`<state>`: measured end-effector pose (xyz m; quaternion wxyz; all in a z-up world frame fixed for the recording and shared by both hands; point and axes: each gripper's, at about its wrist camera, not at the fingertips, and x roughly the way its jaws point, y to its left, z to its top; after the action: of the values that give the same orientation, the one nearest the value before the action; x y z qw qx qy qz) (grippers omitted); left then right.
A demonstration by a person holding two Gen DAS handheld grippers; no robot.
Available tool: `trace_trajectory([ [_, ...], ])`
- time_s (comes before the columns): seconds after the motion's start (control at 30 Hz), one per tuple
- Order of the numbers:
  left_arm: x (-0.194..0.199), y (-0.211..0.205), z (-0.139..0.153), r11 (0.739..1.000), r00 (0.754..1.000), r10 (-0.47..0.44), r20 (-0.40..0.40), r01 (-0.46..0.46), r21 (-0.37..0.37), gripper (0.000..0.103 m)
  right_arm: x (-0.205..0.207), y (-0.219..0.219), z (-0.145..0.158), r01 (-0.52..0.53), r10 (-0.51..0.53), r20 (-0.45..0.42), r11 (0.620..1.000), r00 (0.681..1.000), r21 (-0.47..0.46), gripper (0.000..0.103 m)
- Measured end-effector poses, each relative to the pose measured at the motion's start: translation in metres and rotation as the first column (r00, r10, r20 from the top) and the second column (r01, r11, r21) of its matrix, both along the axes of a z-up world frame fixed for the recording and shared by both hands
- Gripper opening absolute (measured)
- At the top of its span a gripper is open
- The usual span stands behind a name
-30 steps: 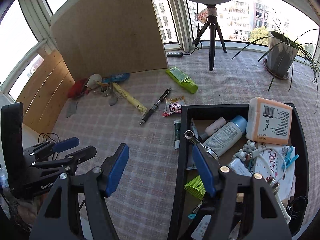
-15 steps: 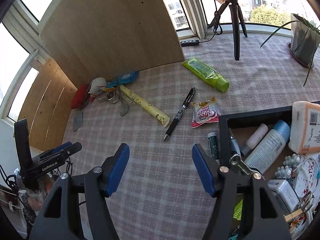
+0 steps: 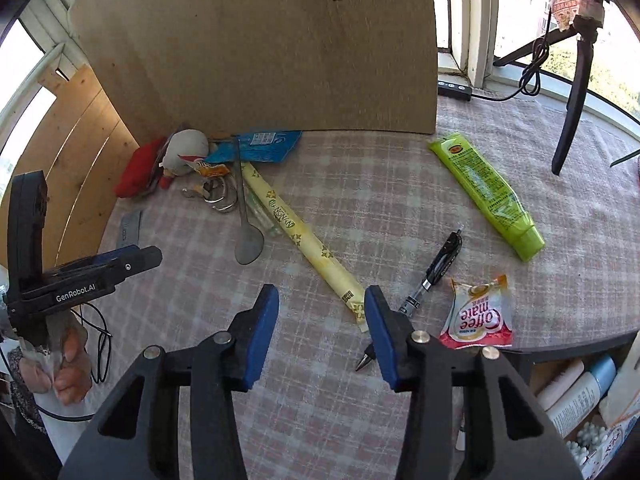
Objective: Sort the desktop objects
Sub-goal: 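Grasp the metal spoon with the left tool while the right tool grasps the yellow stick snack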
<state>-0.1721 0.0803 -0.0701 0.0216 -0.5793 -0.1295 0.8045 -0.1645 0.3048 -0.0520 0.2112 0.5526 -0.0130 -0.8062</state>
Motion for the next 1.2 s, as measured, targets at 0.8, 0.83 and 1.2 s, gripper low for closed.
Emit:
trace_trajectory([
  [0.8, -0.057, 0.040, -0.038, 0.997, 0.998, 0.060, 0.037, -0.058, -0.041, 0.017, -0.048, -0.054, -0.058, -0.175, 0.172, 0.042, 0.980, 0.984, 0.098, 0.025],
  [0.83, -0.054, 0.039, -0.039, 0.998, 0.997, 0.058, 0.041, -0.057, -0.032, 0.010, -0.046, -0.053, -0.058, -0.171, 0.167, 0.048, 0.980, 0.985, 0.097, 0.020],
  [1.2, 0.023, 0.037, -0.040, 0.999, 0.999, 0.023, 0.035, -0.024, 0.026, 0.007, 0.004, -0.038, -0.061, -0.093, 0.091, 0.078, 0.995, 0.993, 0.021, 0.013],
])
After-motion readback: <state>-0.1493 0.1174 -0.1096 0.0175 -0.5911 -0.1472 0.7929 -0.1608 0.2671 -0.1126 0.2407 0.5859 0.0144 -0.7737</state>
